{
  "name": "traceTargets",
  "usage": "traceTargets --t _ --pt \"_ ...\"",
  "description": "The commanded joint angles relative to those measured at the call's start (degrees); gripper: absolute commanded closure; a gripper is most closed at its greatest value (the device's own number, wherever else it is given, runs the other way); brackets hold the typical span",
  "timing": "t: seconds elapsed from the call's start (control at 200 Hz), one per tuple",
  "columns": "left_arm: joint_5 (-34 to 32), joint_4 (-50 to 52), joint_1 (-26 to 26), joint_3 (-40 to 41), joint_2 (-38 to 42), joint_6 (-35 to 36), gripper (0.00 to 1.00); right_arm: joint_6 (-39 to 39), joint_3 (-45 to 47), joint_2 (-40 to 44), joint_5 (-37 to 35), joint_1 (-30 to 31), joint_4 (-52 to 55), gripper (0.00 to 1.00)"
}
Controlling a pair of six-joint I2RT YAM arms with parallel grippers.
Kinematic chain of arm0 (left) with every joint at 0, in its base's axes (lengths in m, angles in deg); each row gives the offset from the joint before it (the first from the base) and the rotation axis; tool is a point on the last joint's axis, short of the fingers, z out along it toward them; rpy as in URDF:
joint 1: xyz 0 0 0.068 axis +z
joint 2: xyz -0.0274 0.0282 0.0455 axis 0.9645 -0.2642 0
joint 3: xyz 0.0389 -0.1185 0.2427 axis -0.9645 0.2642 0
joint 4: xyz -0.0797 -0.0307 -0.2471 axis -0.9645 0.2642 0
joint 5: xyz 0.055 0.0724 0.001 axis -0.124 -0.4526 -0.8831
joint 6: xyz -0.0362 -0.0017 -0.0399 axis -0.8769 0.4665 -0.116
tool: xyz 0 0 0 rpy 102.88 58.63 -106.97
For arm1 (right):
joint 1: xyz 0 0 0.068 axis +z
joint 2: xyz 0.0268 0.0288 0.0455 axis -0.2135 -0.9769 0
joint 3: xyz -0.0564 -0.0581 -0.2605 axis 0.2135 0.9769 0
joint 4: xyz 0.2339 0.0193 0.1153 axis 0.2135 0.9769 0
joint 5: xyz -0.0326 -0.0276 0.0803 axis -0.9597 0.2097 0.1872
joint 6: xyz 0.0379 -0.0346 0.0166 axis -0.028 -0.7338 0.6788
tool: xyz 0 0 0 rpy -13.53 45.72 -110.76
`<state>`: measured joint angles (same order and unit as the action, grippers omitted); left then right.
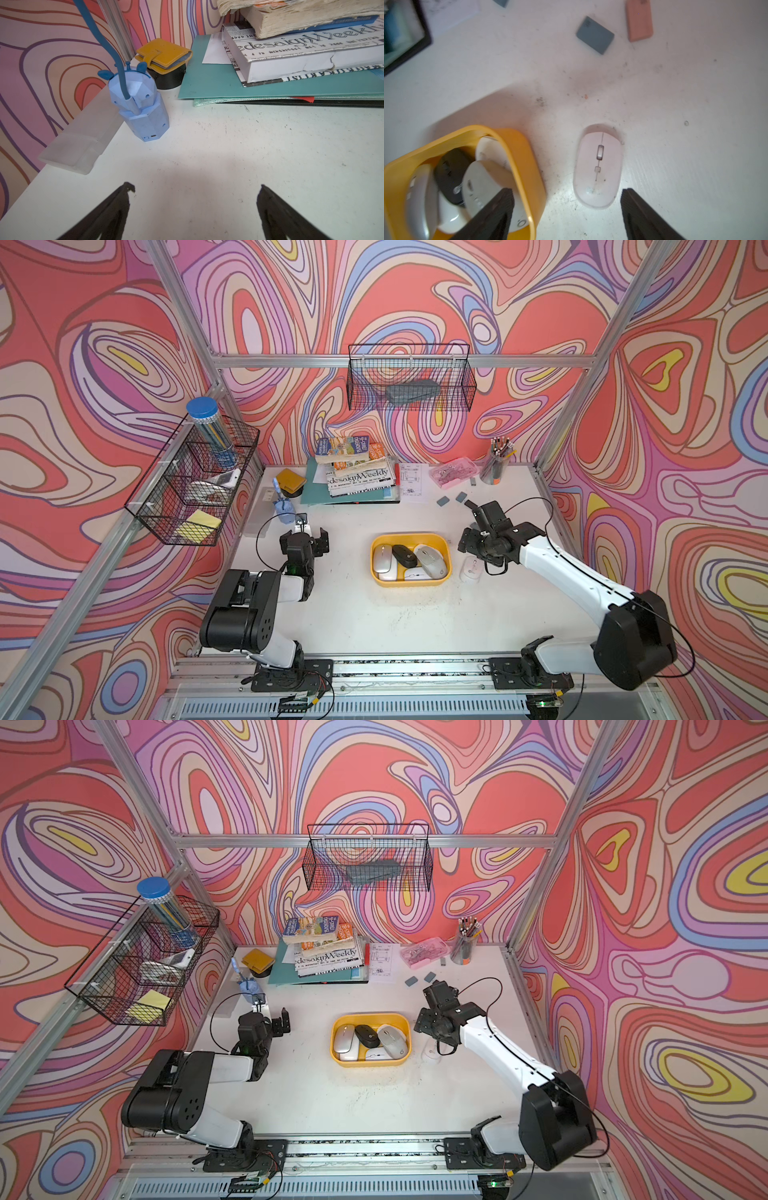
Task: Take out the mouse from the storage box
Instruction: Place the mouse at the center of the board, then pick up the mouse from the storage box.
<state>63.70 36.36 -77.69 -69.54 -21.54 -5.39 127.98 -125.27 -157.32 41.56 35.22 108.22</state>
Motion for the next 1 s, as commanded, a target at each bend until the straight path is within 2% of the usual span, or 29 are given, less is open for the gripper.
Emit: traceTargets --t 0.0,0.055,0.13,0.18,0.215,0.275,0.325,0.356,0.376,0.431,0.451,0.471,0.541,0.586,0.631,0.696,0.771,0.886,0.997 --pt "-0.42 -1.19 0.02 -0.03 0.24 0.38 0.01 -7.68 -2.46 -0.78 5.15 2.98 -1.5 0.18" --pt "-2.71 3.59 -0.47 -1.54 2.96 0.28 0.01 -10.89 -4.48 -2.75 4.88 5.05 -0.7 0.19" --pt "-2.98 17.7 -0.79 -5.92 11.77 0.26 0.01 -15.22 -6.34 -5.39 4.62 7.56 -0.21 0.19" --pt "-4.48 21.51 -2.37 -7.79 16.6 1.54 0.01 -17.5 -6.46 -6.22 4.4 8.68 -1.41 0.19" --pt "-7.17 24.59 -3.91 -10.39 19.63 -0.04 0.01 -18.77 -6.26 -6.58 5.07 8.83 -2.64 0.19" --pt "-9.31 32.1 -5.25 -13.53 23.55 -10.24 0.01 -20.38 -6.59 -7.4 5.04 8.83 -3.82 0.17" --pt "-6.64 39.96 -5.16 -16.02 25.93 -21.15 0.01 -22.13 -7.57 -8.49 5.43 8.9 -3.49 0.17" --pt "-3.77 44.62 -5.17 -16.84 27.09 -24.06 0.01 -23.09 -8.05 -9.0 5.76 8.87 -3.42 0.17" --pt "-3.51 45.16 -5.17 -16.51 27.45 -26.12 0.01 -23.79 -8.24 -9.21 6.08 8.91 -3.41 0.17" --pt "-4.45 46.45 -3.8 -15.16 27.67 -38.38 0.01 -24.94 -8.3 -9.25 6.1 8.92 -3.82 0.18" --pt "-2.96 47.08 -2.78 -14.9 27.52 -41.39 0.01 -25.27 -8.28 -9.25 6.38 8.92 -3.85 0.18" --pt "1.29 47.02 -1.16 -14.74 27.05 -42.76 0.01 -25.74 -8.15 -9.21 6.86 8.92 -3.87 0.18" --pt "16.44 43.86 2.78 -15.27 24.26 -42.86 0.01 -27.26 -8.01 -9.55 8.63 9.05 -3.71 0.18" --pt "18.97 46.92 3.0 -17.11 23.13 -44.9 0.01 -28.26 -8.01 -10.17 8.66 9.79 -3.27 0.18" --pt "21.5 47.65 3.01 -17.94 22.56 -46.15 0.07 -29.21 -8.01 -10.85 7.95 10.74 -2.96 0.19" --pt "21.23 49.15 3.01 -17.94 22.96 -50.07 0.11 -30.18 -7.92 -11.73 7.99 11.72 -3.14 0.19" --pt "22.47 52.2 3.01 -18.23 24.88 -50.73 0.15 -30.15 -7.84 -12.45 8.75 11.91 -3.86 0.19" --pt "23.5 58.26 2.87 -18.19 30.0 -48.97 0.2 -30.44 -7.83 -13.81 8.59 11.91 -4.22 0.19" --pt "21.6 65.47 2.65 -18.87 36.98 -46.2 0.2 -31.25 -7.31 -15.84 8.02 11.91 -4.45 0.19"
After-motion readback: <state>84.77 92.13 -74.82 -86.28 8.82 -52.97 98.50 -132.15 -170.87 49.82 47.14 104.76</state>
